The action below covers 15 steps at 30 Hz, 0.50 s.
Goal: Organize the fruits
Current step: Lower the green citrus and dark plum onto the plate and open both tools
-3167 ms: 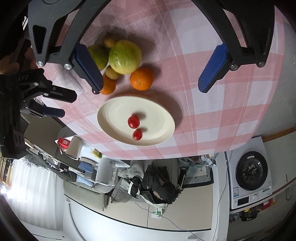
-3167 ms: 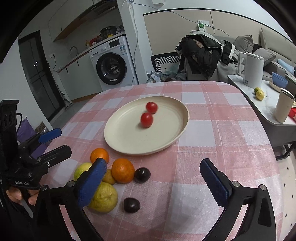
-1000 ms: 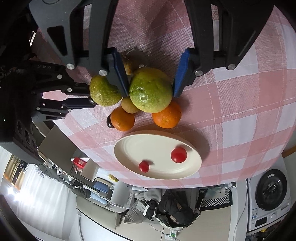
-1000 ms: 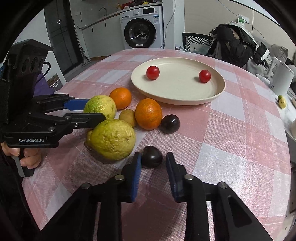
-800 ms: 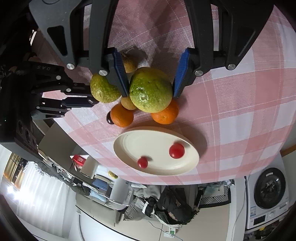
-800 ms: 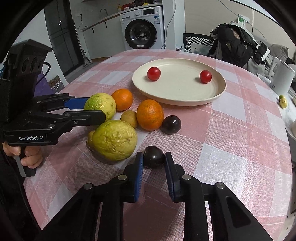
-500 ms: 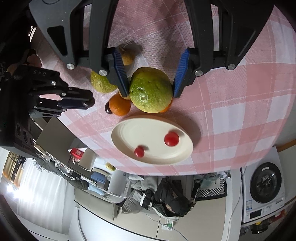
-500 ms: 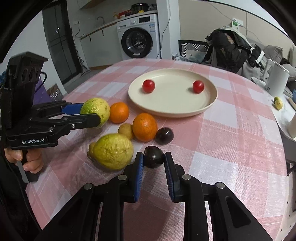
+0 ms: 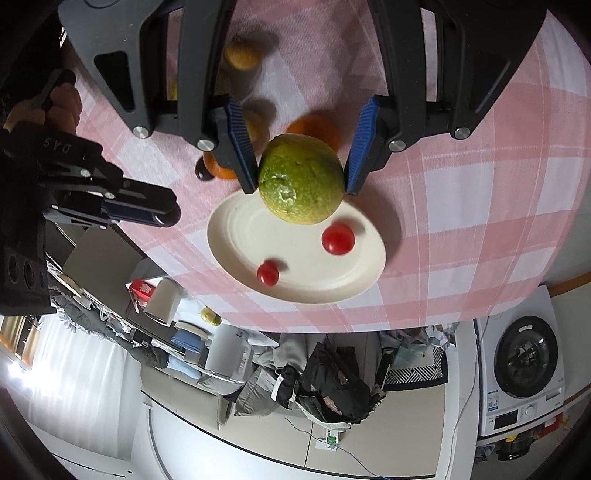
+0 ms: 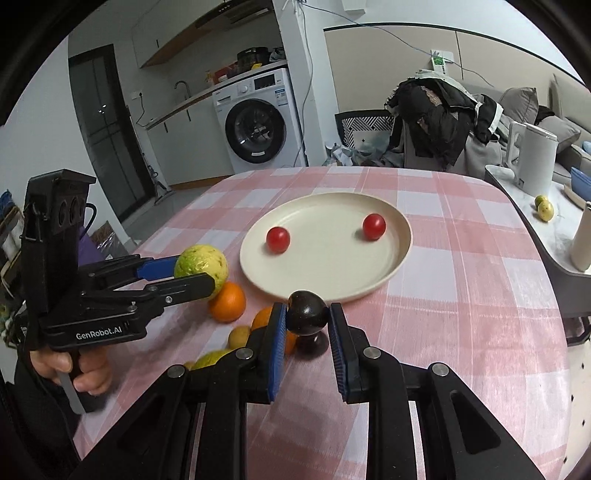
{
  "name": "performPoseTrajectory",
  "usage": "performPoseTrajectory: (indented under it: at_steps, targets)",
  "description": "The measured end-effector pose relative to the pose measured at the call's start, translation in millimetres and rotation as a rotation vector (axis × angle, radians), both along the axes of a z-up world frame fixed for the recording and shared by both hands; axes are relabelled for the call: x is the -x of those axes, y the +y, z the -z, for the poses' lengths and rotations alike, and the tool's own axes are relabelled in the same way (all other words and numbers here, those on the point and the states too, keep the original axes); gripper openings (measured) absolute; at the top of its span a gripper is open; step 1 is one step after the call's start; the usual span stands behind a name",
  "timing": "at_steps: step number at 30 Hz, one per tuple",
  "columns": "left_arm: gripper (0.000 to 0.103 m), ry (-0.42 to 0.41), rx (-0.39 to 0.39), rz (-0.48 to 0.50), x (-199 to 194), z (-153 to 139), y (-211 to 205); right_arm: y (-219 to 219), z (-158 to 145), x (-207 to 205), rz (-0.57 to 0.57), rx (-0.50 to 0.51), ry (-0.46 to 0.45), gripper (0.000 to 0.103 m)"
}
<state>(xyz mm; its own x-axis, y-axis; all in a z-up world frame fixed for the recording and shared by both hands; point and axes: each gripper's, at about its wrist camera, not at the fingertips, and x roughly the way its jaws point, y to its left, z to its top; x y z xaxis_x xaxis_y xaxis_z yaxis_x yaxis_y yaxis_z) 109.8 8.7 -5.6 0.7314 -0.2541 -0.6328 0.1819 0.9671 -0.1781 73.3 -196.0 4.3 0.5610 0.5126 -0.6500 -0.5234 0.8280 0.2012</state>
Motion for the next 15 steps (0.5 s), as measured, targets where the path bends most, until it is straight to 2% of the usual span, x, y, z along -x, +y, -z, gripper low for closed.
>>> performPoseTrajectory:
  at_steps: [15]
  targets:
    - [0.045, 0.009, -0.036, -0.012, -35.3, 7.0, -8.2, 11.7, 4.7, -30.7, 0.019, -0.016, 0.018, 0.024]
